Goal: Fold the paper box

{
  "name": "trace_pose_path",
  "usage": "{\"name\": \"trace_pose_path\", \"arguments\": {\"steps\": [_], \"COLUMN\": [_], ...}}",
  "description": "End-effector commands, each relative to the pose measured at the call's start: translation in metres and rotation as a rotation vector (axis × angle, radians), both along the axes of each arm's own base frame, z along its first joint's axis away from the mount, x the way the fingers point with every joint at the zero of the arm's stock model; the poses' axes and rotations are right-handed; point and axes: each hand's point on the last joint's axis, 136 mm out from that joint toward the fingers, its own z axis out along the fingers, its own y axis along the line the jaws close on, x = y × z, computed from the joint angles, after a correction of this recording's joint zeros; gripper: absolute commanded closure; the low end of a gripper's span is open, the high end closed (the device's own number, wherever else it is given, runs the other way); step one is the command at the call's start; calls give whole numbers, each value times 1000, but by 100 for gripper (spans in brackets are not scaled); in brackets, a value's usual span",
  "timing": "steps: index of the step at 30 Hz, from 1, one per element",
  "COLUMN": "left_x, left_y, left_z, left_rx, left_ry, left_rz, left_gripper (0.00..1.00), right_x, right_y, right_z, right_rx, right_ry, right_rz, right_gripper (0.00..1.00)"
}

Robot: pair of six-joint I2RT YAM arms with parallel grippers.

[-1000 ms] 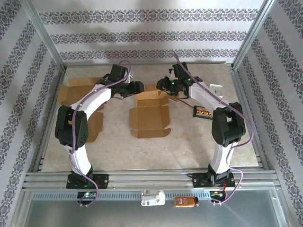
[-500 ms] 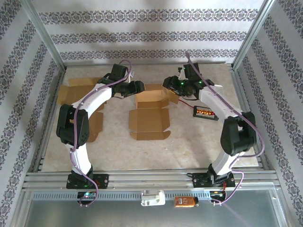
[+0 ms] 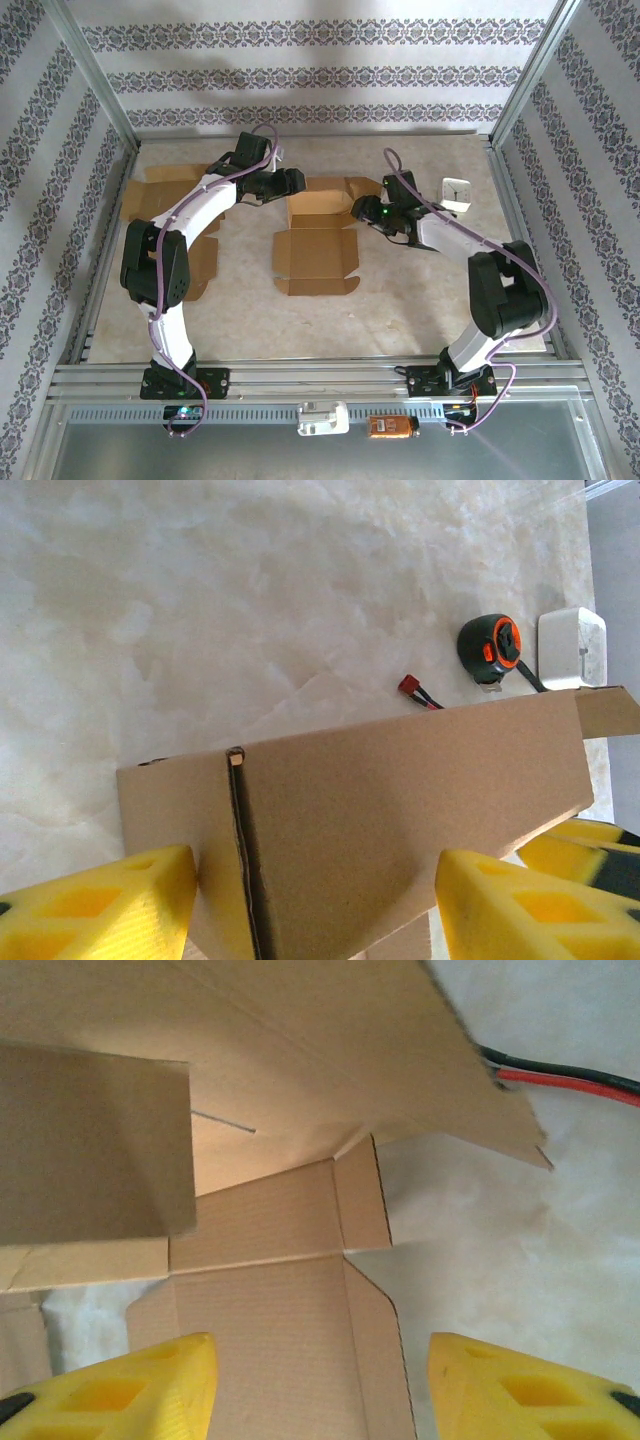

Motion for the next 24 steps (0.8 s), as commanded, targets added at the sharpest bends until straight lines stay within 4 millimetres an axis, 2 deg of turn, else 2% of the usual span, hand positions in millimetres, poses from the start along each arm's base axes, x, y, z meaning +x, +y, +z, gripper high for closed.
{"name": "trace_pose_path", "arguments": {"steps": [1, 5, 12, 16, 20, 24], "left_x": [3, 3, 3, 4, 4, 3], "left_y": [4, 4, 3, 3, 3, 6], "left_z": [-1, 1, 3, 3, 8, 22], "left_rx": [10, 7, 5, 9, 4, -5], "left_ry": [8, 3, -2, -3, -16, -54], "left_rz": [-6, -8, -15, -11, -9, 7], "left_gripper": [36, 36, 37, 38, 38, 38], "right_x": [24, 36, 43, 44, 42, 36], "right_y": [3, 2, 13, 17, 15, 15], "right_z": [-4, -18, -40, -50, -55, -45], "right_rx": [-34, -40, -54, -41, -39, -17], "right_ry": [-103, -127, -127, -120, -121, -154], "right_rz": [-45, -87, -79, -67, -74, -64], "right_gripper": [45, 44, 40, 46, 48, 48]}}
